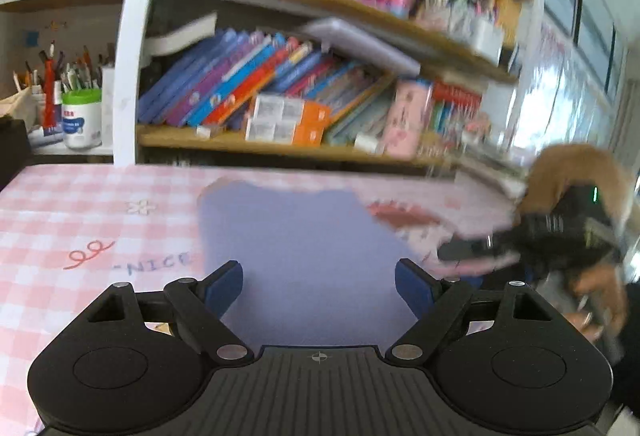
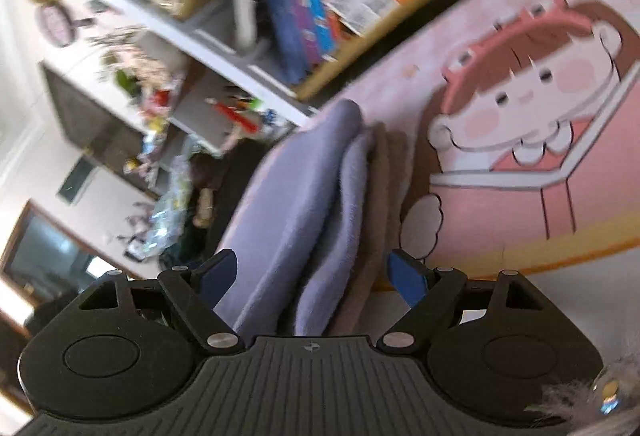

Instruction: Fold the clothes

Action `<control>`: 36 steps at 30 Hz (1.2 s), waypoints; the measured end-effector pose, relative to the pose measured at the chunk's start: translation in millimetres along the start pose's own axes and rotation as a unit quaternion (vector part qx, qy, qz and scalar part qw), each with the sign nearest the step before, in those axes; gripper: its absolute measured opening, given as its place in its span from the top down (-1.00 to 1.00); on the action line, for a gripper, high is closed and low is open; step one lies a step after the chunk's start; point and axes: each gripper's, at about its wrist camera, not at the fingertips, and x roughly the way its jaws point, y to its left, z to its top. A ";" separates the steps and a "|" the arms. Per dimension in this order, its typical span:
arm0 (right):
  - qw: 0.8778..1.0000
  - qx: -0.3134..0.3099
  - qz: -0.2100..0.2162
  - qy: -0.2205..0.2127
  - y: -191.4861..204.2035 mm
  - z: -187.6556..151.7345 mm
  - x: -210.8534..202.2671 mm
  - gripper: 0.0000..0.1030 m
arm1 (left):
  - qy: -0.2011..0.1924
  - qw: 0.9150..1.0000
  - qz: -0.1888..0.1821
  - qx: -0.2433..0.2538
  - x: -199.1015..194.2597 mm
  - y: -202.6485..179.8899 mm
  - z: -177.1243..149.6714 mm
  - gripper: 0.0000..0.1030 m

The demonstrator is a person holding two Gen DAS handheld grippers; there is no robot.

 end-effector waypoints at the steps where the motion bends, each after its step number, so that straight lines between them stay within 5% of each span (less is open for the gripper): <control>1: 1.000 0.005 -0.013 0.001 2.3 0.7 5.5 -0.58 | 0.005 1.000 0.004 0.015 3.2 -2.0 -3.3 -0.65; 4: 0.998 -0.011 -0.054 0.010 16.0 -0.1 23.0 -0.48 | 0.002 0.997 0.019 0.068 6.1 -13.0 -14.2 -0.66; 8: 0.986 -0.110 -0.129 0.012 46.5 -9.2 43.7 0.15 | 0.002 0.995 0.017 0.094 7.7 -17.0 -23.1 -0.67; 10: 0.958 -0.238 -0.161 -0.020 76.3 -26.7 46.7 0.48 | 0.000 0.995 0.013 0.094 6.2 -15.3 -22.7 -0.71; 13: 0.895 -0.405 -0.179 -0.058 113.5 -63.8 46.3 0.54 | -0.003 0.997 0.000 0.082 5.3 -9.9 -22.4 -0.82; 17: 0.924 -0.319 -0.212 -0.022 89.4 -51.5 54.8 0.47 | -0.012 0.998 -0.023 0.061 3.2 -2.6 -19.8 -0.84; 19: 0.951 -0.247 -0.186 -0.017 74.9 -36.6 49.0 0.40 | -0.027 0.999 -0.036 0.023 -2.7 12.6 -14.5 -0.84; 23: 0.970 -0.170 -0.172 -0.016 61.3 -26.2 39.3 -0.16 | -0.050 0.995 -0.061 -0.064 -12.1 47.6 -2.7 -0.84; 26: 0.987 -0.086 -0.138 -0.006 45.3 -19.3 34.0 -0.18 | -0.027 0.991 -0.057 -0.115 -1.9 67.0 2.4 -0.84; 29: 0.993 -0.011 -0.116 -0.003 27.9 -16.4 38.1 -0.16 | 0.026 0.984 -0.062 -0.167 22.7 79.1 -2.2 -0.83; 32: 0.994 -0.011 -0.105 -0.004 29.0 -17.2 41.5 -0.05 | 0.054 0.972 -0.088 -0.211 40.1 86.6 -9.5 -0.79; 34: 0.994 -0.025 -0.109 -0.002 31.7 -17.7 44.8 0.16 | 0.056 0.970 -0.097 -0.214 43.2 83.9 -10.6 -0.51; 36: 0.993 -0.042 -0.108 -0.001 34.3 -19.7 46.9 0.29 | 0.057 0.971 -0.102 -0.210 44.9 79.6 -11.3 -0.47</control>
